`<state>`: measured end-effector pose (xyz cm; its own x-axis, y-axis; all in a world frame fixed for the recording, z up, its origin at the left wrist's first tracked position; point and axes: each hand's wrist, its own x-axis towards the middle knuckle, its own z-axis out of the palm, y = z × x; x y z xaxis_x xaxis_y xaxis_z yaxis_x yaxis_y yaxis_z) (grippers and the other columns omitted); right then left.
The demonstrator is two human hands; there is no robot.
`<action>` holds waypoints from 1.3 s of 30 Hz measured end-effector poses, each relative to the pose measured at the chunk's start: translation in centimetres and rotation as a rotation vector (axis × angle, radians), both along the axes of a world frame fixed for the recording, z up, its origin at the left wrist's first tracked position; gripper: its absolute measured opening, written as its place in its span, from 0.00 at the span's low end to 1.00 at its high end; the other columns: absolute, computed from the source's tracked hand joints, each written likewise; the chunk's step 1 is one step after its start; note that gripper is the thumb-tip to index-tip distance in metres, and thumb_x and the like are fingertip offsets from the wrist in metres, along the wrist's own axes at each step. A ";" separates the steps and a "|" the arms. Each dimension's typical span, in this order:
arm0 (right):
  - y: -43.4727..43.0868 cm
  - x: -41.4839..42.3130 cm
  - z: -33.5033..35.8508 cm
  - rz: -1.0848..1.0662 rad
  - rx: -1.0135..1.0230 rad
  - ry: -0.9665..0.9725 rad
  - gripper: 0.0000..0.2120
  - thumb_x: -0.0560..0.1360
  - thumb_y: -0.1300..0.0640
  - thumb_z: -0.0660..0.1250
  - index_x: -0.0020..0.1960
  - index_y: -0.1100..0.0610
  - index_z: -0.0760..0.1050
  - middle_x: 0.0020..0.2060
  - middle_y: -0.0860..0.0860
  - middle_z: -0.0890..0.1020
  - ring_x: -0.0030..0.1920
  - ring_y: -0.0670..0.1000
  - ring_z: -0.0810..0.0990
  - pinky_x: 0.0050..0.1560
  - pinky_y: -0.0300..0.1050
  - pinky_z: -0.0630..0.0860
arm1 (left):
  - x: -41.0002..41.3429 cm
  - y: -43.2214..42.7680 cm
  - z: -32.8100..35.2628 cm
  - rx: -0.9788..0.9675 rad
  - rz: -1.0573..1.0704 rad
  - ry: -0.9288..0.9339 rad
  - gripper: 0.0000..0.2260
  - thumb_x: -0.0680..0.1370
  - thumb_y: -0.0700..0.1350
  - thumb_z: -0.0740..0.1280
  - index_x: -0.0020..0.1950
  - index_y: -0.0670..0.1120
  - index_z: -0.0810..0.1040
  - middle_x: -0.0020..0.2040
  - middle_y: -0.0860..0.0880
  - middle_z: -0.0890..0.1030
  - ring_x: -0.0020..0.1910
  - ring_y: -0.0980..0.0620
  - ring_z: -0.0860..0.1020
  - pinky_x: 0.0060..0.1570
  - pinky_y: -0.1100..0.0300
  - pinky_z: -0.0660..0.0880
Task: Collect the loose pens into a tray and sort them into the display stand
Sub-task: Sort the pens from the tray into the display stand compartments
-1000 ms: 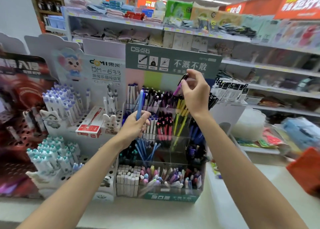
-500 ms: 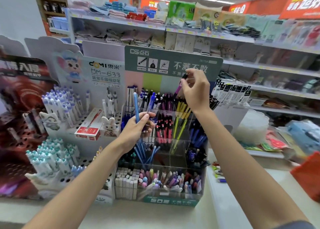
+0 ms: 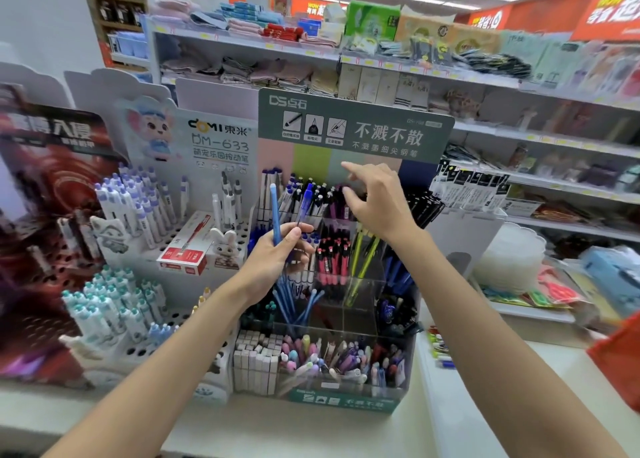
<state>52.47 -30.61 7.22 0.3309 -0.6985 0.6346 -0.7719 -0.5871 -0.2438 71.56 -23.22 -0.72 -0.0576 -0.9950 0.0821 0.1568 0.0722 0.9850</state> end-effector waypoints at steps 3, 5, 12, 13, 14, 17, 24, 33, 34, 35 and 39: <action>2.5 3.4 -0.6 0.207 0.252 -0.254 0.22 0.77 0.56 0.69 0.70 0.54 0.72 0.46 0.50 0.82 0.44 0.48 0.79 0.49 0.39 0.77 | 0.3 0.4 0.1 -0.013 -0.026 -0.023 0.11 0.84 0.47 0.58 0.60 0.49 0.79 0.41 0.49 0.82 0.37 0.54 0.79 0.37 0.62 0.76; 3.2 5.3 -1.4 0.244 0.314 -0.312 0.19 0.77 0.58 0.70 0.67 0.55 0.74 0.45 0.49 0.82 0.44 0.45 0.81 0.49 0.39 0.78 | 0.8 0.8 0.2 -0.021 -0.015 -0.036 0.11 0.84 0.47 0.58 0.60 0.50 0.79 0.41 0.49 0.83 0.37 0.55 0.79 0.34 0.63 0.74; 2.9 7.2 -0.9 0.187 0.188 -0.678 0.10 0.77 0.59 0.68 0.57 0.56 0.73 0.39 0.52 0.82 0.40 0.48 0.80 0.45 0.37 0.75 | 6.5 2.6 -0.6 0.011 0.086 -0.106 0.10 0.82 0.48 0.62 0.60 0.46 0.78 0.37 0.50 0.77 0.28 0.60 0.70 0.28 0.70 0.67; 2.8 7.7 -1.1 0.200 0.177 -0.634 0.09 0.78 0.60 0.67 0.57 0.57 0.72 0.38 0.53 0.81 0.39 0.50 0.80 0.44 0.39 0.76 | 7.3 2.7 -0.9 0.023 0.104 -0.133 0.10 0.82 0.49 0.64 0.57 0.45 0.78 0.36 0.51 0.75 0.28 0.60 0.69 0.28 0.70 0.67; 2.8 8.2 -1.5 0.221 0.172 -0.582 0.08 0.78 0.60 0.67 0.57 0.57 0.71 0.38 0.54 0.81 0.38 0.51 0.79 0.42 0.42 0.76 | 7.8 2.9 -1.1 0.036 0.108 -0.152 0.08 0.81 0.49 0.65 0.53 0.45 0.78 0.35 0.51 0.74 0.28 0.59 0.69 0.28 0.70 0.67; 2.5 9.6 -3.1 0.240 0.139 -0.427 0.10 0.79 0.61 0.66 0.59 0.59 0.71 0.40 0.53 0.79 0.36 0.49 0.76 0.40 0.37 0.71 | 8.6 3.3 -1.2 0.067 0.042 -0.064 0.09 0.83 0.47 0.60 0.43 0.48 0.72 0.33 0.49 0.72 0.28 0.55 0.65 0.24 0.67 0.60; 1.7 10.6 -5.5 0.157 0.232 -0.206 0.10 0.81 0.58 0.64 0.61 0.57 0.73 0.45 0.51 0.78 0.42 0.51 0.76 0.49 0.48 0.76 | 9.4 4.3 -1.4 0.074 -0.028 0.100 0.08 0.73 0.52 0.57 0.41 0.48 0.68 0.34 0.49 0.74 0.29 0.56 0.67 0.25 0.66 0.61; 1.5 10.9 -4.9 0.103 0.323 -0.089 0.10 0.81 0.57 0.63 0.57 0.61 0.80 0.48 0.53 0.83 0.44 0.51 0.79 0.49 0.45 0.78 | 9.5 3.8 -2.4 0.098 -0.029 0.120 0.12 0.83 0.45 0.48 0.44 0.47 0.67 0.34 0.49 0.74 0.30 0.55 0.68 0.26 0.65 0.64; 1.6 11.0 -4.9 0.113 0.333 -0.049 0.10 0.81 0.58 0.63 0.55 0.60 0.80 0.46 0.53 0.83 0.42 0.51 0.79 0.47 0.46 0.78 | 9.3 3.7 -2.5 0.101 -0.032 0.125 0.12 0.83 0.45 0.48 0.43 0.47 0.67 0.34 0.49 0.73 0.30 0.55 0.68 0.26 0.65 0.64; 1.7 11.1 -5.0 0.126 0.345 0.000 0.09 0.81 0.58 0.63 0.53 0.60 0.81 0.43 0.53 0.83 0.40 0.52 0.80 0.45 0.47 0.79 | 9.1 3.7 -2.5 0.102 -0.037 0.127 0.12 0.83 0.45 0.48 0.43 0.48 0.67 0.35 0.49 0.73 0.30 0.55 0.68 0.26 0.65 0.64; 2.0 11.4 -5.5 0.143 0.408 0.105 0.09 0.80 0.58 0.64 0.53 0.60 0.82 0.41 0.53 0.84 0.38 0.52 0.80 0.44 0.49 0.78 | 8.6 3.6 -2.7 0.093 -0.054 0.121 0.13 0.83 0.46 0.48 0.43 0.48 0.67 0.35 0.48 0.73 0.30 0.55 0.68 0.27 0.64 0.63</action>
